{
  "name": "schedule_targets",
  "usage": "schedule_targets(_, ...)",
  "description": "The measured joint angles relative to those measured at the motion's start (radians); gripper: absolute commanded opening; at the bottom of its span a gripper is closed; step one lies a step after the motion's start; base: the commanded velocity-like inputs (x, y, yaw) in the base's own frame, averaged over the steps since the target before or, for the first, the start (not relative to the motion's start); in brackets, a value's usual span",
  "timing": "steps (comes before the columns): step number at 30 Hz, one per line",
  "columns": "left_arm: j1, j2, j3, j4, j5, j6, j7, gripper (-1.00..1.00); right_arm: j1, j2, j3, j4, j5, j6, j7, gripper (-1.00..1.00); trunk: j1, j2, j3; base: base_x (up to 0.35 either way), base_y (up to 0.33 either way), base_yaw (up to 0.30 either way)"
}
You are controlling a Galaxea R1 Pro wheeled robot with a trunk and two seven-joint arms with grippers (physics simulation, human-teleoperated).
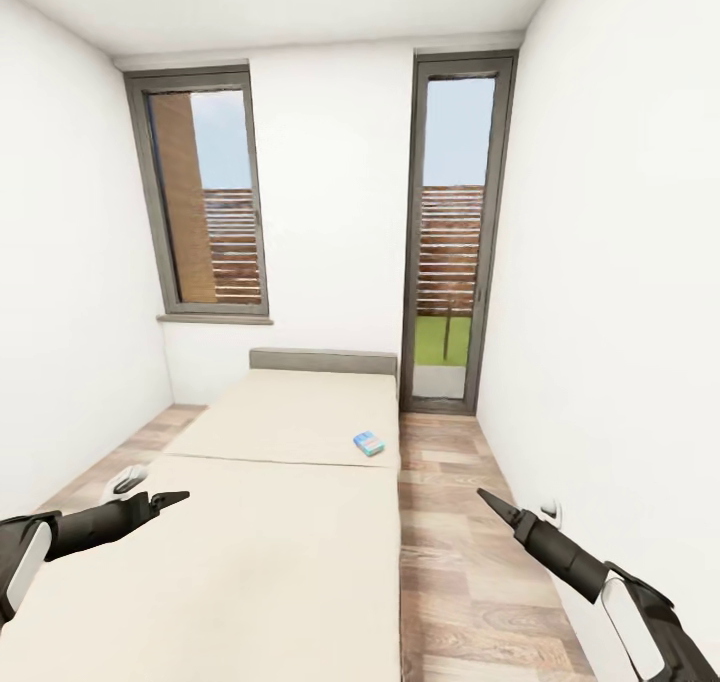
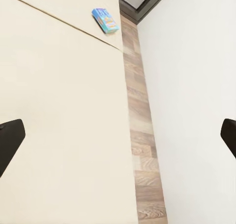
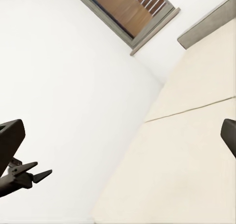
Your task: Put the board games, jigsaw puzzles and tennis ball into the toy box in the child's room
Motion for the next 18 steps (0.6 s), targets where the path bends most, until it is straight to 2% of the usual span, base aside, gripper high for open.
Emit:
schedule_targets(6, 0.000, 0.000, 0.000, -0.001, 0.000, 0.000, -0.001, 1.00, -0.002, 0.000, 0.005, 0.000, 0.000, 0.000, -0.012, 1.00, 0.000, 0.000, 0.000, 0.000, -0.086, 0.208)
schedule_targets(18, 0.000, 0.000, 0.000, 0.000, 0.000, 0.000, 0.000, 1.00, -0.004, 0.000, 0.015, 0.000, 0.000, 0.000, -0.029, 1.00, 0.000, 0.000, 0.000, 0.000, -0.065, 0.279)
